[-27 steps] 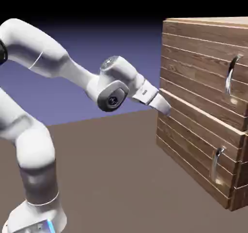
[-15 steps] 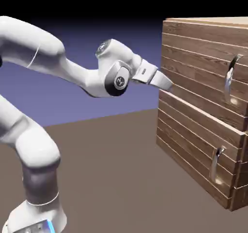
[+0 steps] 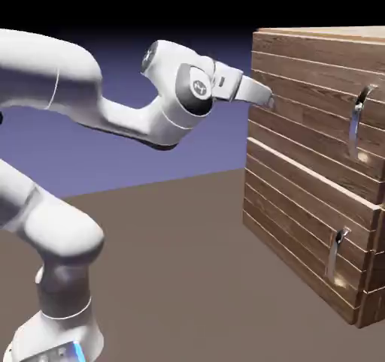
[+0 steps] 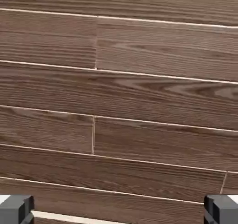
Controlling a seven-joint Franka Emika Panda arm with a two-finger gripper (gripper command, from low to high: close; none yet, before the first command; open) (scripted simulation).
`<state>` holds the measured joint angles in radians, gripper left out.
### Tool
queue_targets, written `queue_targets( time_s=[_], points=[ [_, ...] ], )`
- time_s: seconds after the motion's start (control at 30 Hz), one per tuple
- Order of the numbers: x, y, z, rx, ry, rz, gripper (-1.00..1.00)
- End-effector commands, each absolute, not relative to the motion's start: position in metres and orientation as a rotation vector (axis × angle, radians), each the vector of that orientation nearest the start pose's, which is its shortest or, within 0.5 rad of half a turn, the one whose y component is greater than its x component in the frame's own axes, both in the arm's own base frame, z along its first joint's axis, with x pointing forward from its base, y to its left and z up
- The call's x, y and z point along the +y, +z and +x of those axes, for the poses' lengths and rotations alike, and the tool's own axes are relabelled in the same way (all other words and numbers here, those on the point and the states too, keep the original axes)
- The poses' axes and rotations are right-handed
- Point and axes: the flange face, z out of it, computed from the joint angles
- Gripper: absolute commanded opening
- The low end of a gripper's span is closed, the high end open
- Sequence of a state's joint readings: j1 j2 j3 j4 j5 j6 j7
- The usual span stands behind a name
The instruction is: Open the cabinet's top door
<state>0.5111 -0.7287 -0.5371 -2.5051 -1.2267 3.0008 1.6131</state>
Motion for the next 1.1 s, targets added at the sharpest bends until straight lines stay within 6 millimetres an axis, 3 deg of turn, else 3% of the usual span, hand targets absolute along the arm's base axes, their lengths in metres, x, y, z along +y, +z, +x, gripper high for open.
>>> queue_targets(
  time_s=[0.0, 0.27, 0.53, 0.8, 1.07],
  points=[
    [0.007, 0.607, 0.386, 0.706, -1.473, -2.141, 1.0],
    [-0.019, 0.617, 0.391, 0.693, -1.562, -2.032, 1.0],
    [-0.052, 0.612, 0.404, 0.692, -1.634, -1.932, 1.0],
    [-0.09, 0.59, 0.426, 0.697, -1.687, -1.847, 1.0],
    [-0.128, 0.554, 0.456, 0.698, -1.722, -1.786, 1.0]
  ],
)
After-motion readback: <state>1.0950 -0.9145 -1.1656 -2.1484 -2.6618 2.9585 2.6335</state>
